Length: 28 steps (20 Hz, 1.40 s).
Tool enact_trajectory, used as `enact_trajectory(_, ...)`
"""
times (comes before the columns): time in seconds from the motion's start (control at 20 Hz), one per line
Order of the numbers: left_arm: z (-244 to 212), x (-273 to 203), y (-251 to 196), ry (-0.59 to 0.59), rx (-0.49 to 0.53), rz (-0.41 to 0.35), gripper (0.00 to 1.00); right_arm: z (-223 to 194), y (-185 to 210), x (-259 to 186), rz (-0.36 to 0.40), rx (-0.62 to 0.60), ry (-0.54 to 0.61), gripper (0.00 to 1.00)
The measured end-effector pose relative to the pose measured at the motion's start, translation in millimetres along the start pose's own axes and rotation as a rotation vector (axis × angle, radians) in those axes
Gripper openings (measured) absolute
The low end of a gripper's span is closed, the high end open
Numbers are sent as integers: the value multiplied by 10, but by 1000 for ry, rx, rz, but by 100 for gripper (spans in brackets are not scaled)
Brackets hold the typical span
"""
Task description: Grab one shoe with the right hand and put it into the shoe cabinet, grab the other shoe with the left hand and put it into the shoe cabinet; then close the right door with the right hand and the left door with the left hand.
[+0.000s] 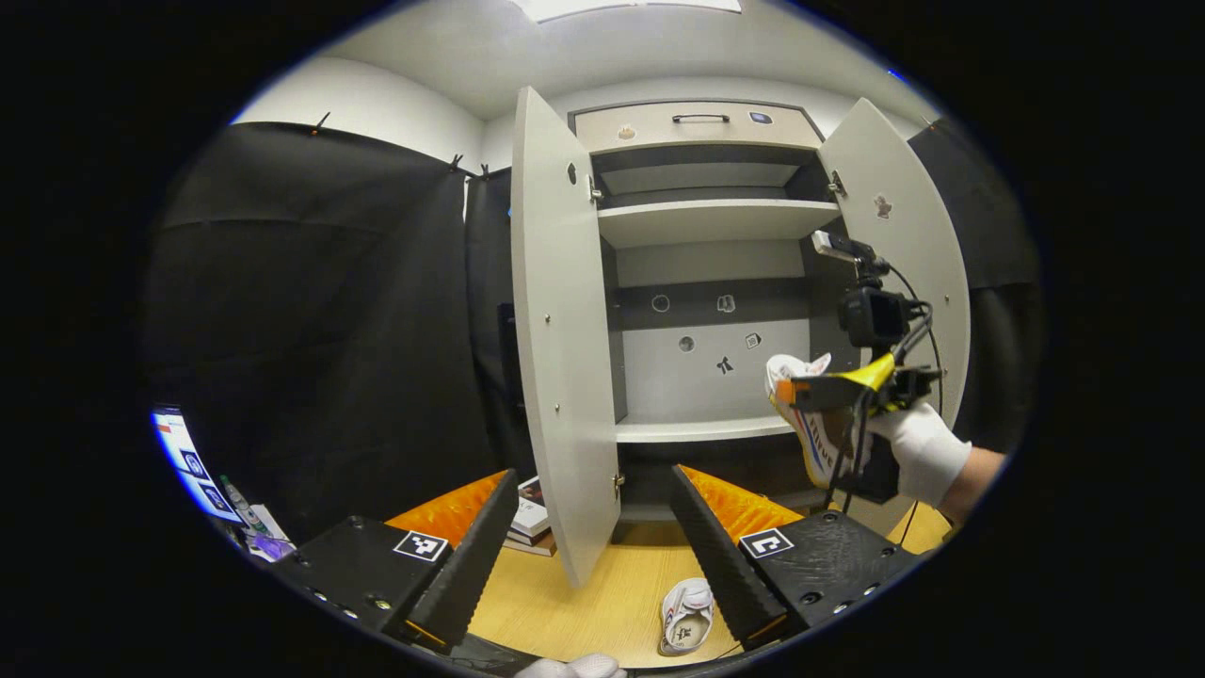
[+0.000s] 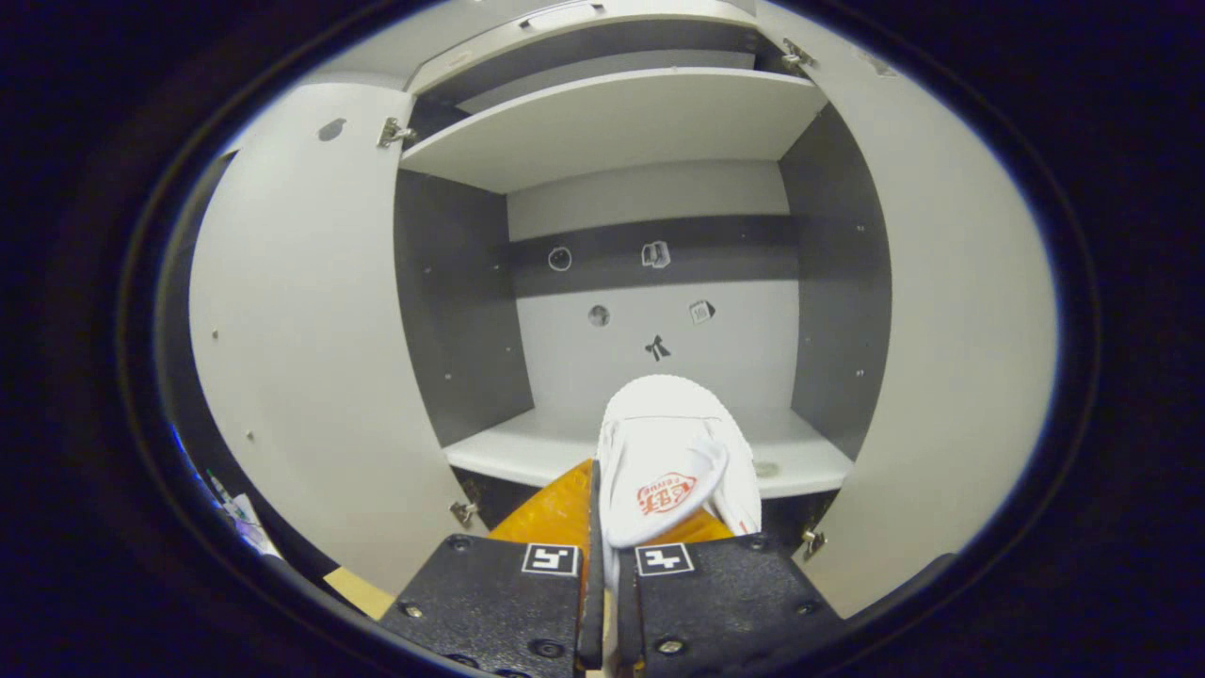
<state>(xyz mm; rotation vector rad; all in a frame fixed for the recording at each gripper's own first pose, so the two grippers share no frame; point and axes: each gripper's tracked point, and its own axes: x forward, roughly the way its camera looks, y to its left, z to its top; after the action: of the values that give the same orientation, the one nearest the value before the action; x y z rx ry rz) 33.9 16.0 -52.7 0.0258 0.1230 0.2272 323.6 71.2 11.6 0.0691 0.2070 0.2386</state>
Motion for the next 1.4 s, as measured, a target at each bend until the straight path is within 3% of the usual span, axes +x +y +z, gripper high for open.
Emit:
enact_trajectory(0.2,-27,-9,75,12,-14,56,97,518,-120,561,-27,0,-35,9)
enact_trajectory(0.35,1,6,135,18,-6,94,97,635,-198,1066,-63,-30,-24,9)
enact_trajectory(0.5,63,-21,174,11,-2,126,97,645,-265,1555,-84,-18,8,9)
enact_trajectory(0.7,114,20,193,10,-18,146,97,350,-425,2083,-103,37,109,9)
enact_trajectory(1.1,180,82,172,0,-21,163,96,138,-573,2276,-172,29,268,12)
enact_trajectory(1.2,190,75,185,-3,-9,165,96,110,-609,2283,-199,27,291,21)
enact_trajectory(1.25,184,79,192,-3,-6,165,97,60,-601,2274,-192,36,305,31)
enact_trajectory(1.4,161,60,205,0,-13,156,96,132,-550,2248,-162,61,282,35)
